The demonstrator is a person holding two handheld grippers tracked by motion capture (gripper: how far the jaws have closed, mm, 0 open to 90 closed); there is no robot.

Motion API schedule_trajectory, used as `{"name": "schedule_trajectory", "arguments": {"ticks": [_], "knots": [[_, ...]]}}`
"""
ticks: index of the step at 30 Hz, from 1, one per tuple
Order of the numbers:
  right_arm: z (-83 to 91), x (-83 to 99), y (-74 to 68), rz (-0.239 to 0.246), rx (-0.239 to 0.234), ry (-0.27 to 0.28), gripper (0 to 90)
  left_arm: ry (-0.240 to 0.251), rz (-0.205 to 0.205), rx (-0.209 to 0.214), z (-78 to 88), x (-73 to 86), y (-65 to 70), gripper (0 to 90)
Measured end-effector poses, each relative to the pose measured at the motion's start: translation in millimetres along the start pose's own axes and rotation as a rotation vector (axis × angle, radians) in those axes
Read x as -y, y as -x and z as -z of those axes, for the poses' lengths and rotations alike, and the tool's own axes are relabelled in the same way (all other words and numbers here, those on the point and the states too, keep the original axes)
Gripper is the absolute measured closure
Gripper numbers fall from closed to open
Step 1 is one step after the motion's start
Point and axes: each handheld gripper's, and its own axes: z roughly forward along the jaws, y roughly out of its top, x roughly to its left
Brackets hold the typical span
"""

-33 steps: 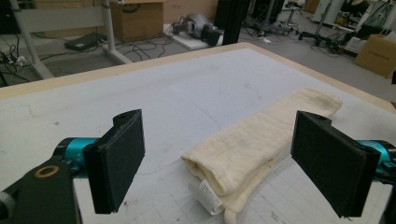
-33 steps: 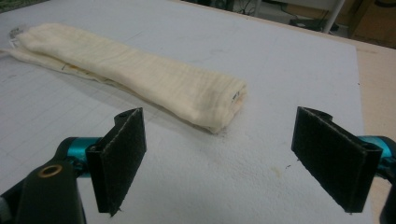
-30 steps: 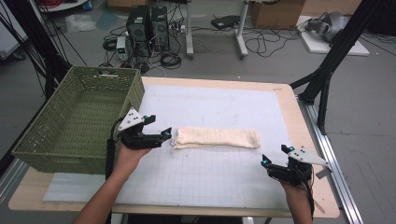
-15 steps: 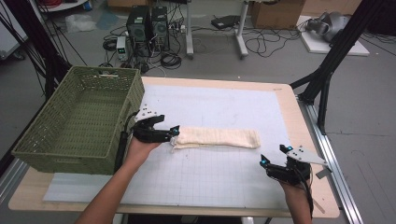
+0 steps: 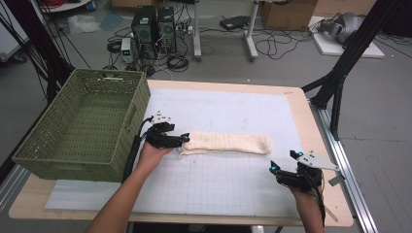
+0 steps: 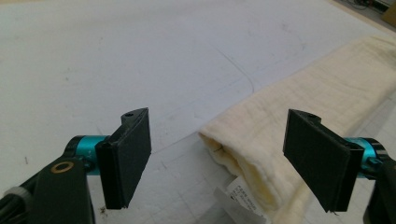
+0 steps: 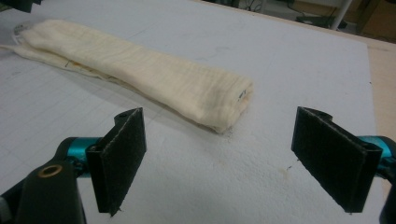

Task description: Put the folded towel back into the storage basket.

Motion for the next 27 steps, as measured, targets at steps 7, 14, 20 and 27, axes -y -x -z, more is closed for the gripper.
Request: {"name": "schedule_trajectory", "arguments": {"ticks": [7, 14, 20, 27], "knots": [[-0.2, 0.6, 0.8, -0.002, 0.000, -0.001, 16.4, -0.068, -0.021, 0.007, -9.8, 5.0, 5.1, 27.6], [-0.1, 0.5, 0.4, -0.002, 0.000, -0.002, 16.4, -0.135, -0.053, 0.012, -18.3, 10.0, 12.2, 31.1], [0.0, 0.6, 0.5, -0.001, -0.001, -0.004, 16.5, -0.151, -0.093, -0.022, -19.7, 10.3, 17.5, 33.2], [-0.3, 0.9, 0.8, 0.000, 0.000, -0.005, 16.5, -0.159, -0.123, -0.001, -18.2, 11.1, 26.6, 50.7]]}}
